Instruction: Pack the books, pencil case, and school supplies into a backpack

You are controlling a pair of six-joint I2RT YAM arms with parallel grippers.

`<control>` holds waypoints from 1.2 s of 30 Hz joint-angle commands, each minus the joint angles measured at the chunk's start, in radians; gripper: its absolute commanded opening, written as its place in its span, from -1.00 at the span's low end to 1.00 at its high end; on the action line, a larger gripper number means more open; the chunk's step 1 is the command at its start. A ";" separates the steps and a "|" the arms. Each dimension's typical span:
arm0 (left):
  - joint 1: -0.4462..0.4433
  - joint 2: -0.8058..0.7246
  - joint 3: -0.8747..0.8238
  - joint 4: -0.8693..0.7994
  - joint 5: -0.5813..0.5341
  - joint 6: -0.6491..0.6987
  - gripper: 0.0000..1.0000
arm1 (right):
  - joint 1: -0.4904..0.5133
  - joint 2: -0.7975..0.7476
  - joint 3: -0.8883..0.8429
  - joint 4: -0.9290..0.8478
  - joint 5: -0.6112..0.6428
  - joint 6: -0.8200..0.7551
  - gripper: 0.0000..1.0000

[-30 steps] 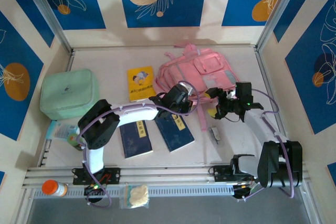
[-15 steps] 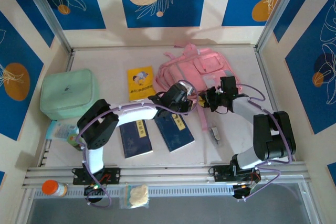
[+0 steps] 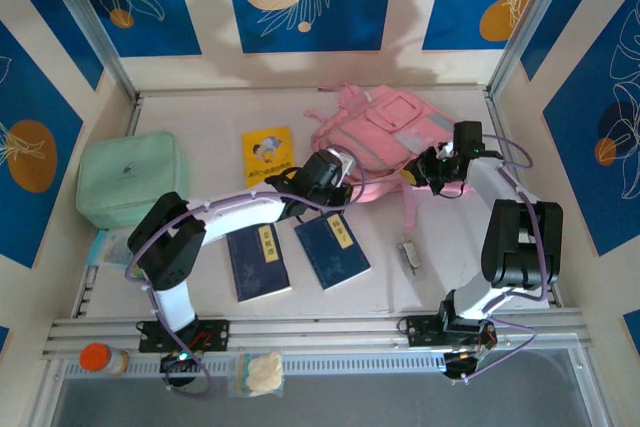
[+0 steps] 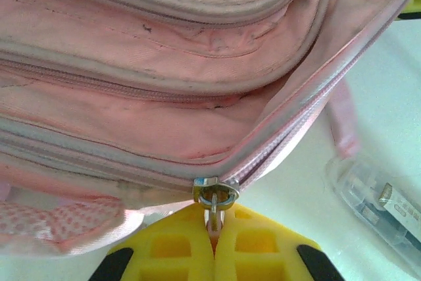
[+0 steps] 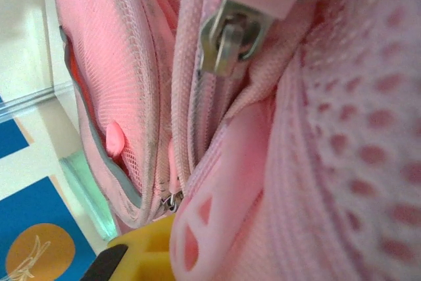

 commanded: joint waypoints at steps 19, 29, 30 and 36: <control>-0.006 0.021 0.056 0.052 0.163 -0.094 -1.00 | 0.285 -0.281 -0.362 0.393 0.111 0.521 0.57; -0.008 0.020 0.074 0.023 0.180 -0.068 -1.00 | 0.313 -0.069 -0.223 0.392 0.188 0.383 -0.23; -0.009 0.015 0.072 0.015 0.174 -0.065 -1.00 | 0.302 -0.073 -0.222 0.371 0.214 0.349 -0.49; -0.003 -0.041 0.054 -0.132 -0.006 -0.021 -1.00 | 0.188 -0.089 -0.180 0.220 0.198 0.074 -1.00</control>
